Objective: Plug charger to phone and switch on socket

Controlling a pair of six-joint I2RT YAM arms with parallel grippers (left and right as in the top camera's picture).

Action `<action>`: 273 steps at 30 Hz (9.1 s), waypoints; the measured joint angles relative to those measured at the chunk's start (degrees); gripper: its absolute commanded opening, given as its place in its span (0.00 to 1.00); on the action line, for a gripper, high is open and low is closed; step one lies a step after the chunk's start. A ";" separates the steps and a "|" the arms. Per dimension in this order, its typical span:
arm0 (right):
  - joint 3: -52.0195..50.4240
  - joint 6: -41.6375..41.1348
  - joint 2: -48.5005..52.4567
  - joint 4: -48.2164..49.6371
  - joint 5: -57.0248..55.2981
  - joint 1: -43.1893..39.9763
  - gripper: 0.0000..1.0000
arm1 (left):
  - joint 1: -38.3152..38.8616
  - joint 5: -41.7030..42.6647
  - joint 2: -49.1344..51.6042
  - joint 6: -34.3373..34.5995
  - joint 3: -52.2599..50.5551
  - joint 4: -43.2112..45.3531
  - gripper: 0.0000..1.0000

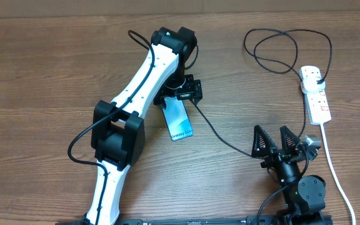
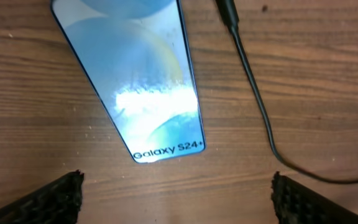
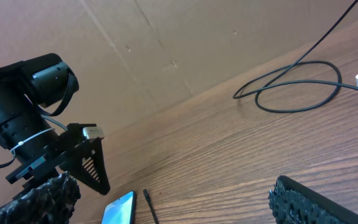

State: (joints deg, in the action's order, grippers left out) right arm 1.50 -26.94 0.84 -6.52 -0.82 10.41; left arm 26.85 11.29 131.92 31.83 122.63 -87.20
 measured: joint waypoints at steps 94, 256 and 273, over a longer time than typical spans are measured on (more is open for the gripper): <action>0.00 0.00 0.00 -0.02 0.00 0.00 1.00 | 2.91 -11.69 -3.13 9.57 -25.03 29.40 0.83; 0.00 0.00 0.00 -0.04 0.02 0.02 1.00 | -7.98 28.57 0.15 -4.70 -8.52 -9.20 0.04; -0.02 -19.21 0.00 1.81 18.73 0.00 1.00 | -7.98 22.49 0.15 7.43 -8.48 -1.22 0.04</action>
State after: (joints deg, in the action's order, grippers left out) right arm 1.48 -46.15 0.84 -4.71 17.91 10.41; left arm 18.87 33.78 132.07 39.27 114.15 -88.42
